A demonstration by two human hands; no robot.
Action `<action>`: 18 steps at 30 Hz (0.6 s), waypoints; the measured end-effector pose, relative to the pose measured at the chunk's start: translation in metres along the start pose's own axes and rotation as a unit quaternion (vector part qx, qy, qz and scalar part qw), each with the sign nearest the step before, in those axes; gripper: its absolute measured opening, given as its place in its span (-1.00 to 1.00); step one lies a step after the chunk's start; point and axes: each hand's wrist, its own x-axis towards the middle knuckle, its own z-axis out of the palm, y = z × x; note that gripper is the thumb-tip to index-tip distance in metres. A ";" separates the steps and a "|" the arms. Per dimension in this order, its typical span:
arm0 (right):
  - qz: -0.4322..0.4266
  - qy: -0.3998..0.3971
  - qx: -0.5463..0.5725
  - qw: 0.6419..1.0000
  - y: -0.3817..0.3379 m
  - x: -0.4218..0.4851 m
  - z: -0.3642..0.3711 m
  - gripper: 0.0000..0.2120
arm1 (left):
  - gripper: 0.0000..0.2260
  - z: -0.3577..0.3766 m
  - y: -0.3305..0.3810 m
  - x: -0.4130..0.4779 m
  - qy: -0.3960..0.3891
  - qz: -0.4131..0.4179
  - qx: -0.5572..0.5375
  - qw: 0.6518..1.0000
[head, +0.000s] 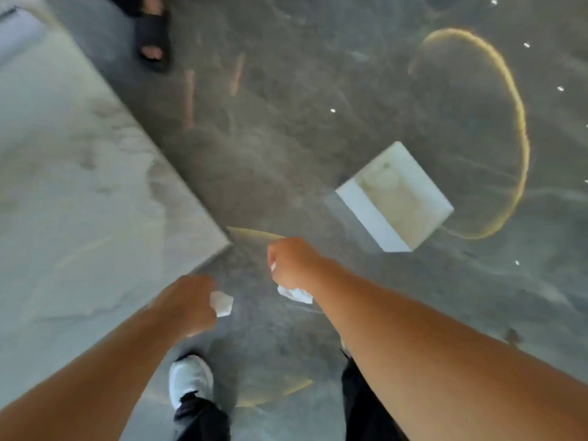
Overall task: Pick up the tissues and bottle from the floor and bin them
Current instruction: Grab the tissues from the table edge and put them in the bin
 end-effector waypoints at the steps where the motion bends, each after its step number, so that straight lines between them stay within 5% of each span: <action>1: 0.027 0.012 0.018 0.999 0.034 -0.002 -0.005 -0.68 | -0.66 0.002 0.037 0.011 0.001 0.028 0.003 1.000; 10: 0.163 0.114 0.102 0.975 0.327 0.013 -0.037 -0.70 | -0.73 0.041 0.348 0.136 0.030 0.134 -0.057 0.989; 18: 0.167 0.197 0.178 0.950 0.466 0.084 -0.048 -0.54 | -0.42 0.026 0.471 0.269 0.159 0.106 -0.121 0.974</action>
